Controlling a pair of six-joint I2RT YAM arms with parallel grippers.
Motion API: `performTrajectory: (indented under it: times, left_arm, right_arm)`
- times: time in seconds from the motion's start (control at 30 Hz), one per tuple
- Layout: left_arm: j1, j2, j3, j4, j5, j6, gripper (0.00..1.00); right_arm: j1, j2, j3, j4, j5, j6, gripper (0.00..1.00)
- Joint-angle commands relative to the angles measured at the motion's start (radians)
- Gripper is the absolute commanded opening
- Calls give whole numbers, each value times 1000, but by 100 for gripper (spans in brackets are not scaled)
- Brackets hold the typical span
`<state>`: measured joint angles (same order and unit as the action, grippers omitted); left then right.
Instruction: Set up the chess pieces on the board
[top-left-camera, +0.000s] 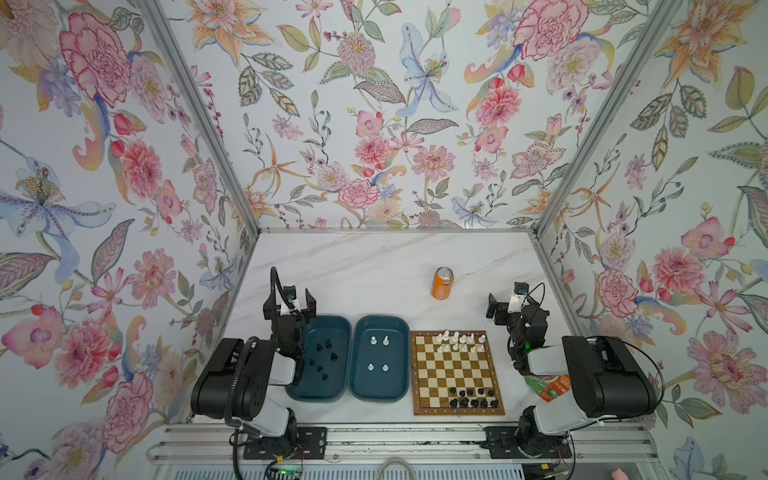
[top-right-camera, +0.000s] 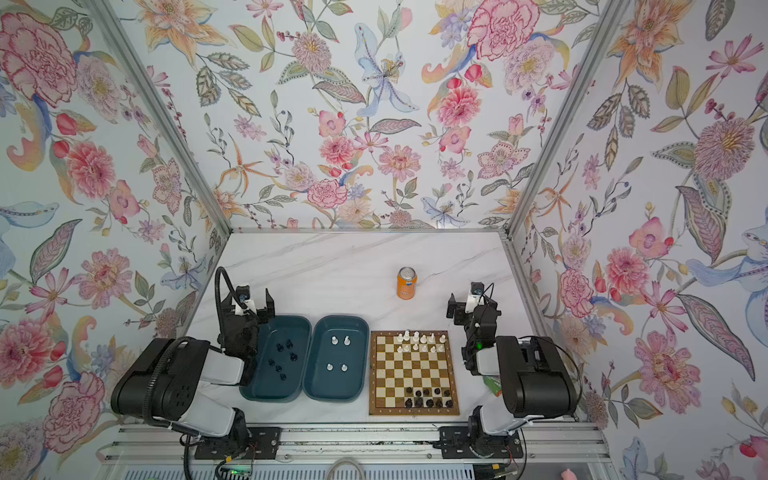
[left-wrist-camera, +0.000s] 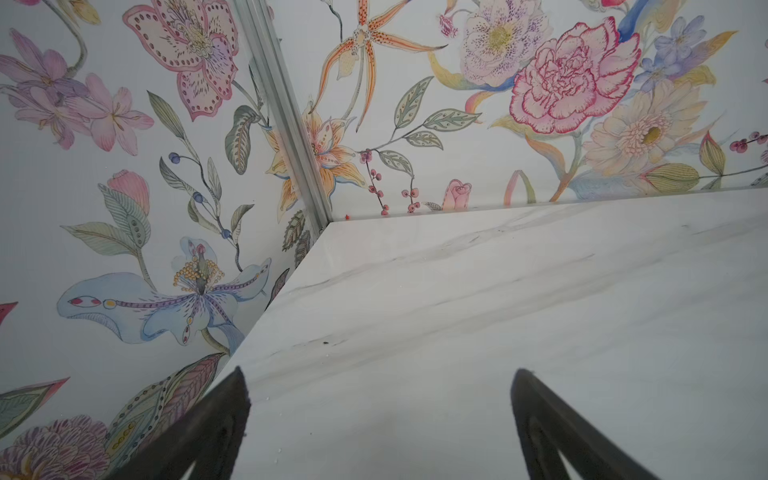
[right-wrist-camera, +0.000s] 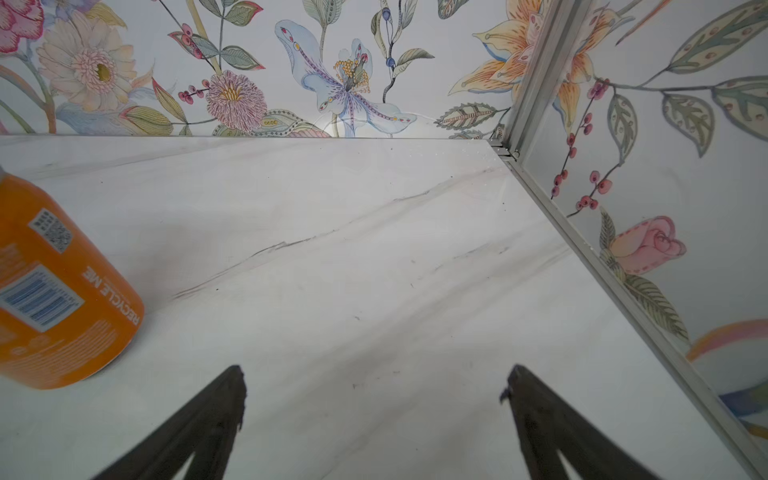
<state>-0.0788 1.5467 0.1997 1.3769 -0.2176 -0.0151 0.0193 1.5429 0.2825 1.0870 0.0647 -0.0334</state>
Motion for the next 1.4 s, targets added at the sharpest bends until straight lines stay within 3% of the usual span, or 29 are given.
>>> performTrajectory:
  times: [0.0,1.2,1.3,1.37]
  left_arm:
    - [7,8,17,12,-7,-9,99]
    - [7,8,12,17,-9,-9,99]
    - [3,0,19,4,-4,-1,99]
    - [-1,-54,64,-112,-1,6,99]
  right_arm:
    - [5,5,12,17,12,5,99]
    - [6,2,12,18,15,0,99]
    - [61,-75,63,-136,144,-23,99]
    - [90,-142,145,-329,234,-24,99]
